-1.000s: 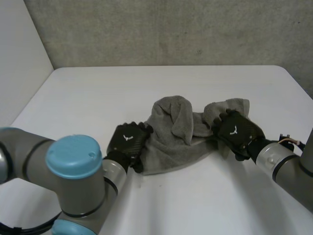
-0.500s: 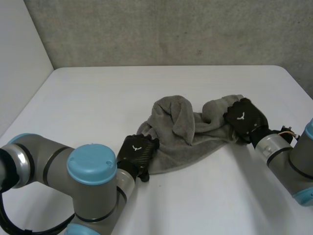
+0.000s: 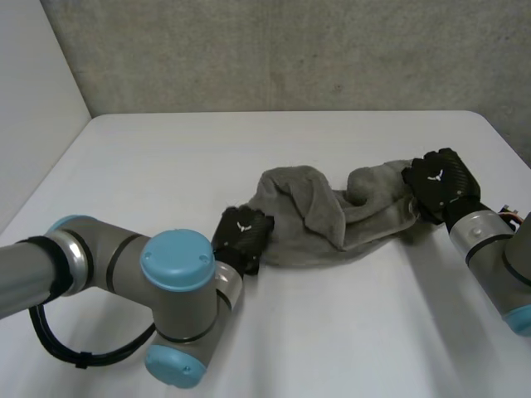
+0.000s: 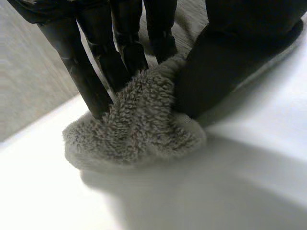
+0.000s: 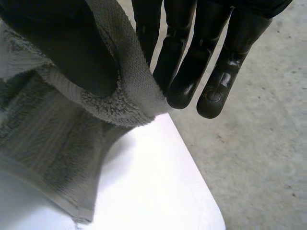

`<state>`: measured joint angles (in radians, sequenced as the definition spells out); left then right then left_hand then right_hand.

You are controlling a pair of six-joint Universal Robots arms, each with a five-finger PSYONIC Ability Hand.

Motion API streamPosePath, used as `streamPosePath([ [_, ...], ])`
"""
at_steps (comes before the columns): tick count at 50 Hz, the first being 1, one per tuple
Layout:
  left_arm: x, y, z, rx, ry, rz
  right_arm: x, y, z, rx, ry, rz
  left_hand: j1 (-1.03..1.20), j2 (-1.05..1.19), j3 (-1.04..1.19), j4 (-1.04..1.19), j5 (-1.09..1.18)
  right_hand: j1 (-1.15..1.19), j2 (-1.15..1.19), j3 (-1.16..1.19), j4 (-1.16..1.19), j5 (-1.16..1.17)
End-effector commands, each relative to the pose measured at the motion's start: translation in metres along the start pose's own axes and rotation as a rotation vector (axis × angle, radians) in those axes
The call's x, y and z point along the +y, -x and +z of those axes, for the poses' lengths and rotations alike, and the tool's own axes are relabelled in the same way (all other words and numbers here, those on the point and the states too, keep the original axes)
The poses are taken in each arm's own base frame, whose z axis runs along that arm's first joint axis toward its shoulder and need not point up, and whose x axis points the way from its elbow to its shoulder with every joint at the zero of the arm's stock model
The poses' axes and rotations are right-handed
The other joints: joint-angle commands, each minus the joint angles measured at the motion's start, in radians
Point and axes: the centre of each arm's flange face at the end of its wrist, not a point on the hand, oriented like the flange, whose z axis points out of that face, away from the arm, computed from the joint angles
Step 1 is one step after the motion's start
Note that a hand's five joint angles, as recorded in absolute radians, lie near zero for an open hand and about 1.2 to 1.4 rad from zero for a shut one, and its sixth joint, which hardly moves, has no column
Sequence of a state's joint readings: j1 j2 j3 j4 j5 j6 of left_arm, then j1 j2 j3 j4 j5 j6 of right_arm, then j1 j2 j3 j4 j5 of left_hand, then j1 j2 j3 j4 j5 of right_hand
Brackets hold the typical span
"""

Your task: Fold the towel.

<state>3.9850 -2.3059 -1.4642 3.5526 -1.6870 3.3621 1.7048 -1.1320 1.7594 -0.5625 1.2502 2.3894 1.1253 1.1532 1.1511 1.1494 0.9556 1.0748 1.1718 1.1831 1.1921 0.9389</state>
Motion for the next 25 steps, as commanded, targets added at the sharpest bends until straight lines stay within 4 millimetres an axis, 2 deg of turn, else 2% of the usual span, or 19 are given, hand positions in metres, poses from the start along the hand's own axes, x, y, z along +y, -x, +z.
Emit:
streamPosePath([
  [1,-0.049,0.023,-0.005,-0.065,-0.142,-0.006,-0.012,-0.027,-0.001,0.11,0.045,-0.006,0.271,0.243,0.245,0.247,0.266,0.321,0.224,0.213,0.204,0.283],
  [2,-0.065,0.032,-0.009,-0.086,-0.177,-0.003,-0.017,-0.034,-0.002,0.129,0.058,-0.002,0.271,0.243,0.245,0.247,0.266,0.321,0.224,0.213,0.204,0.283],
  [3,-0.065,0.032,-0.009,-0.087,-0.177,-0.003,-0.017,-0.034,-0.002,0.129,0.058,-0.002,0.271,0.243,0.245,0.247,0.266,0.321,0.224,0.213,0.204,0.283],
  [5,-0.096,0.059,-0.019,-0.15,-0.249,-0.002,-0.028,-0.045,-0.005,0.136,0.09,0.025,0.271,0.243,0.245,0.247,0.266,0.321,0.224,0.213,0.204,0.283],
  [6,-0.096,0.059,-0.019,-0.15,-0.249,-0.002,-0.028,-0.045,-0.005,0.136,0.091,0.025,0.271,0.243,0.245,0.247,0.266,0.321,0.224,0.213,0.204,0.283],
  [8,-0.122,0.087,-0.029,-0.213,-0.313,-0.01,-0.041,-0.056,-0.01,0.125,0.115,0.064,0.271,0.243,0.245,0.247,0.266,0.321,0.224,0.213,0.204,0.283],
  [9,-0.122,0.087,-0.029,-0.213,-0.314,-0.01,-0.041,-0.056,-0.01,0.125,0.115,0.064,0.271,0.243,0.245,0.247,0.266,0.321,0.224,0.213,0.204,0.283],
  [10,-0.13,0.098,-0.034,-0.239,-0.329,-0.012,-0.045,-0.06,-0.012,0.11,0.134,0.086,0.271,0.243,0.245,0.247,0.266,0.321,0.224,0.213,0.204,0.283],
  [14,-0.134,0.108,-0.045,-0.252,-0.302,-0.009,-0.05,-0.063,-0.018,0.069,0.188,0.134,0.271,0.243,0.245,0.247,0.266,0.321,0.224,0.213,0.204,0.283],
  [18,-0.142,0.115,-0.07,-0.206,-0.235,-0.001,-0.063,-0.069,-0.034,-0.002,0.268,0.165,0.271,0.243,0.245,0.247,0.266,0.321,0.224,0.213,0.204,0.283],
  [19,-0.142,0.115,-0.071,-0.205,-0.235,-0.001,-0.064,-0.069,-0.034,-0.002,0.268,0.165,0.271,0.243,0.245,0.247,0.266,0.321,0.224,0.213,0.204,0.283],
  [21,-0.138,0.13,-0.083,-0.196,-0.152,-0.005,-0.079,-0.08,-0.051,-0.038,0.317,0.19,0.271,0.243,0.245,0.247,0.266,0.321,0.224,0.213,0.204,0.283],
  [25,-0.131,0.146,-0.091,-0.192,-0.059,-0.022,-0.085,-0.085,-0.063,-0.094,0.391,0.209,0.271,0.243,0.245,0.247,0.266,0.321,0.224,0.213,0.204,0.283],
])
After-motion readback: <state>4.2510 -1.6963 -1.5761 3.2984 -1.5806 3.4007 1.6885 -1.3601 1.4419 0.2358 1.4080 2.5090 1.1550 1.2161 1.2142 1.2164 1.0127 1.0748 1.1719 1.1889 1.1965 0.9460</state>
